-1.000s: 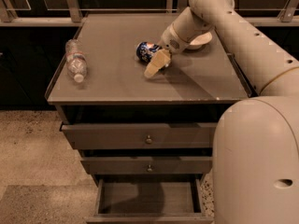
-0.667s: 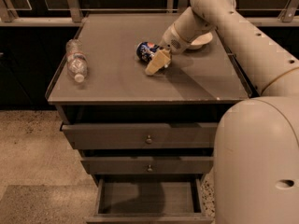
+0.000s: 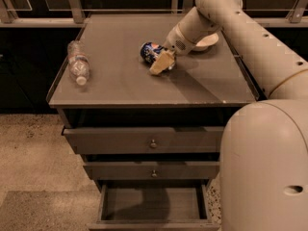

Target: Place pepsi can into bottom drawer

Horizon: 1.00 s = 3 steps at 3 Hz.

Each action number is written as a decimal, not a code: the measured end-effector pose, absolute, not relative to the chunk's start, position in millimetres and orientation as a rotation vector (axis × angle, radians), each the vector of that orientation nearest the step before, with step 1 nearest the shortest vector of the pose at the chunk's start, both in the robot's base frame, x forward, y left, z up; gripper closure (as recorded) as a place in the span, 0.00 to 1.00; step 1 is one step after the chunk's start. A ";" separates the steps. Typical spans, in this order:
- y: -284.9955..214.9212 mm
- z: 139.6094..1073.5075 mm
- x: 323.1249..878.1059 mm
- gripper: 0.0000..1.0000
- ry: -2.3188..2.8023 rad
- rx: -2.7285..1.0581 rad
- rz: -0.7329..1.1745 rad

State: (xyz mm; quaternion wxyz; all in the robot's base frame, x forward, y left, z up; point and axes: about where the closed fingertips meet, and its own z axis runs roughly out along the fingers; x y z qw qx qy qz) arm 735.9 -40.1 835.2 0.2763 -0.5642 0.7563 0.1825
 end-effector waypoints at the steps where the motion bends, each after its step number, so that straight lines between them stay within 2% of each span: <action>1: -40.1 835.2 735.9 1.00 2.032 -1.516 0.490; 2: -37.9 835.3 729.2 1.00 2.023 -1.547 0.527; 3: -58.9 849.7 681.3 1.00 2.057 -1.565 0.708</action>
Offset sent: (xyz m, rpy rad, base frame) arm -0.0366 0.0025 0.0126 0.0419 0.1207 0.1853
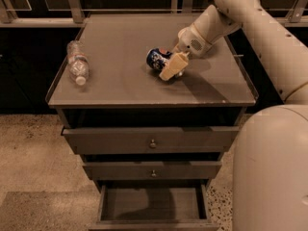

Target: Place pepsi can into bottom drawer

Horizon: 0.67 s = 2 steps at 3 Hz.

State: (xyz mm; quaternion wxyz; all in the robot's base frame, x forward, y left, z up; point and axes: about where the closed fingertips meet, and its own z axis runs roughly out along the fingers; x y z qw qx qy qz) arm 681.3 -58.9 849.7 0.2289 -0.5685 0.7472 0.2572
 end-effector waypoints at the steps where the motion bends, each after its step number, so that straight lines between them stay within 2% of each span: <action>1: -90.0 877.0 626.3 1.00 2.095 -1.463 0.857; 2: -107.3 880.0 569.1 1.00 2.099 -1.323 1.021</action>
Offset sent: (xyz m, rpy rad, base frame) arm -0.2044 -0.0653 -0.0118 0.3325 0.4022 -0.1553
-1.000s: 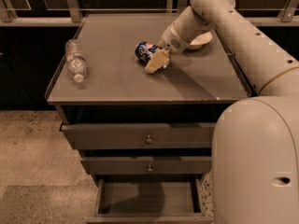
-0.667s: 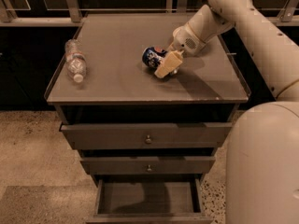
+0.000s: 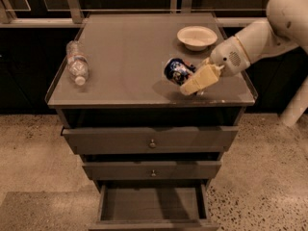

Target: Place pepsi can into bottom drawer

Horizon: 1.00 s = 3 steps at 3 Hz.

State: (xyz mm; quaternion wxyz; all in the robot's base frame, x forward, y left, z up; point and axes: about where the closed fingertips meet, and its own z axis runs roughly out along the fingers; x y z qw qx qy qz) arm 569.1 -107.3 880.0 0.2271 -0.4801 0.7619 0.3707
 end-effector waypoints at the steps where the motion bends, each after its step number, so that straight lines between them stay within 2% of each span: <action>1: -109.4 860.3 522.2 1.00 2.119 -1.215 1.167; 3: -108.1 844.2 511.5 1.00 2.148 -1.210 1.202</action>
Offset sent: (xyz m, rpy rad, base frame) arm -0.0416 -0.0022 -0.0165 0.0750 0.0852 -0.0321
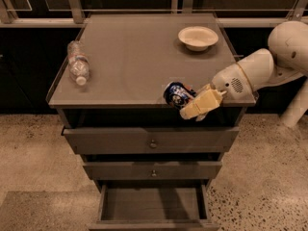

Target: Place pepsi can into bottom drawer

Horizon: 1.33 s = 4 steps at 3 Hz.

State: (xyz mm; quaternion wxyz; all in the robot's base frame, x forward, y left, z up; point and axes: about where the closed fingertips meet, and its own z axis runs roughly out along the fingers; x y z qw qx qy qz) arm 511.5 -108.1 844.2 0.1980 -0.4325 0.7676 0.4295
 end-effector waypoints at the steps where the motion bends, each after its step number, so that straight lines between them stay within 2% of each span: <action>1: -108.1 836.6 497.8 1.00 2.150 -1.126 1.189; 4: -151.9 742.5 426.6 1.00 2.286 -0.645 1.028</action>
Offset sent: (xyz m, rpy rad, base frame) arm -0.0900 -0.0402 -0.0558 0.0193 0.0046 -0.4073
